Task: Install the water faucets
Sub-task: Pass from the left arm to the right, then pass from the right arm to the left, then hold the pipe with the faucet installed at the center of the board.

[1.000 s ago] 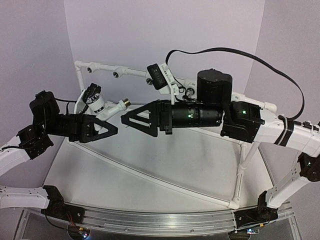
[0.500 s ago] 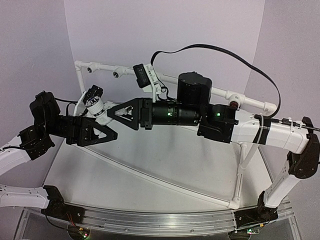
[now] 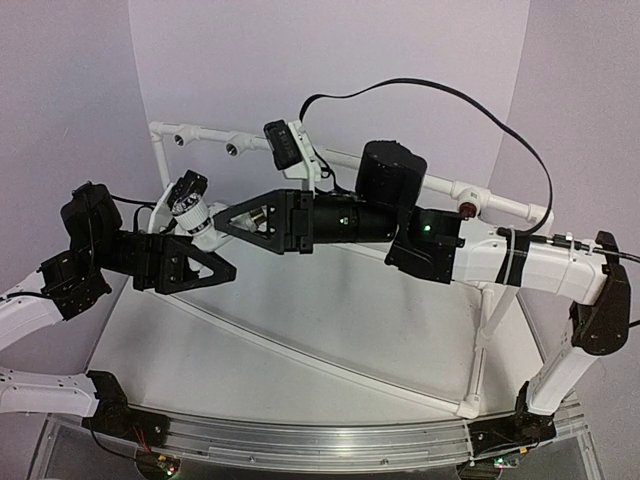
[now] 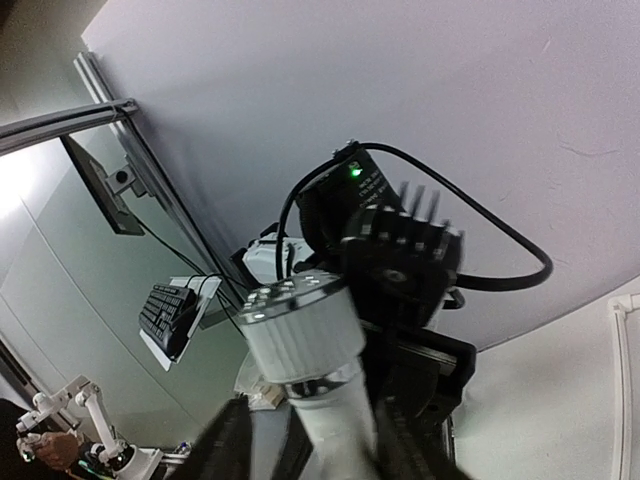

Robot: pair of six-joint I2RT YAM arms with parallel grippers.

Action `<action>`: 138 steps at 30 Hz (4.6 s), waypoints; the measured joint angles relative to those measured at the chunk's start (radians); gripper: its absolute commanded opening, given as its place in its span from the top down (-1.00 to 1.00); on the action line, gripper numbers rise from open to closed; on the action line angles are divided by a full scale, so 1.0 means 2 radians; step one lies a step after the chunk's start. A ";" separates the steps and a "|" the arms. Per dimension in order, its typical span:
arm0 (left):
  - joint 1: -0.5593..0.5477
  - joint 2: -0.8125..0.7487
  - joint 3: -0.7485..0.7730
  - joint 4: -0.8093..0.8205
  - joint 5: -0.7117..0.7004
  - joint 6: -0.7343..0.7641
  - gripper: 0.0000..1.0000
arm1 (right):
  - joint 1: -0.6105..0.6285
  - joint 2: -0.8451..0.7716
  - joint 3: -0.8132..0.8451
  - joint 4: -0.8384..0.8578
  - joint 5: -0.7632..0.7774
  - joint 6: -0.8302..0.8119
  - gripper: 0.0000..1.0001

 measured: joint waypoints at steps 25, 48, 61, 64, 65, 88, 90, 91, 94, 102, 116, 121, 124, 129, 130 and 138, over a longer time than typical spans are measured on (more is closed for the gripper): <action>-0.001 -0.005 -0.002 0.007 -0.174 0.002 -0.53 | 0.003 -0.055 -0.104 0.090 0.164 0.060 1.00; -0.001 0.004 0.025 0.008 -0.205 0.017 0.02 | 0.002 -0.039 -0.094 0.099 0.163 0.078 1.00; -0.003 -0.010 0.023 0.006 -0.223 0.042 1.00 | 0.002 -0.026 -0.084 0.106 0.167 0.096 -0.33; -0.003 -0.027 0.017 -0.002 -0.249 0.039 1.00 | 0.003 -0.026 -0.084 0.104 0.170 0.078 -0.95; -0.002 -0.036 0.015 -0.009 -0.263 0.039 1.00 | 0.004 -0.027 -0.085 0.101 0.172 0.067 -0.96; 0.000 -0.080 0.063 -0.347 -0.588 0.066 1.00 | 0.136 0.077 -0.084 -0.370 0.455 -0.334 -0.97; 0.000 -0.074 0.064 -0.349 -0.588 0.067 1.00 | 0.126 0.081 -0.111 -0.389 0.463 -0.322 -0.97; 0.000 -0.071 0.065 -0.351 -0.588 0.067 1.00 | 0.118 0.081 -0.124 -0.394 0.463 -0.312 -0.97; 0.000 -0.057 0.071 -0.352 -0.586 0.070 1.00 | 0.083 0.081 -0.159 -0.397 0.463 -0.278 -0.96; 0.000 -0.028 0.072 -0.345 -0.565 0.078 1.00 | 0.014 0.062 -0.263 -0.325 0.399 -0.239 -0.62; 0.000 -0.029 0.073 -0.340 -0.536 0.079 1.00 | 0.006 0.168 -0.186 -0.190 0.325 -0.258 -0.36; 0.000 -0.027 0.077 -0.337 -0.532 0.079 1.00 | 0.002 0.182 -0.175 -0.174 0.330 -0.266 -0.36; 0.000 -0.019 0.088 -0.336 -0.532 0.081 1.00 | 0.002 0.184 -0.176 -0.165 0.334 -0.270 -0.16; 0.000 0.013 0.117 -0.331 -0.528 0.092 1.00 | 0.002 0.183 -0.195 -0.132 0.341 -0.272 0.58; 0.000 0.020 0.124 -0.329 -0.528 0.094 1.00 | 0.001 0.182 -0.199 -0.125 0.337 -0.275 0.81; 0.000 0.048 0.147 -0.320 -0.525 0.107 1.00 | -0.002 0.180 -0.206 -0.112 0.318 -0.308 1.00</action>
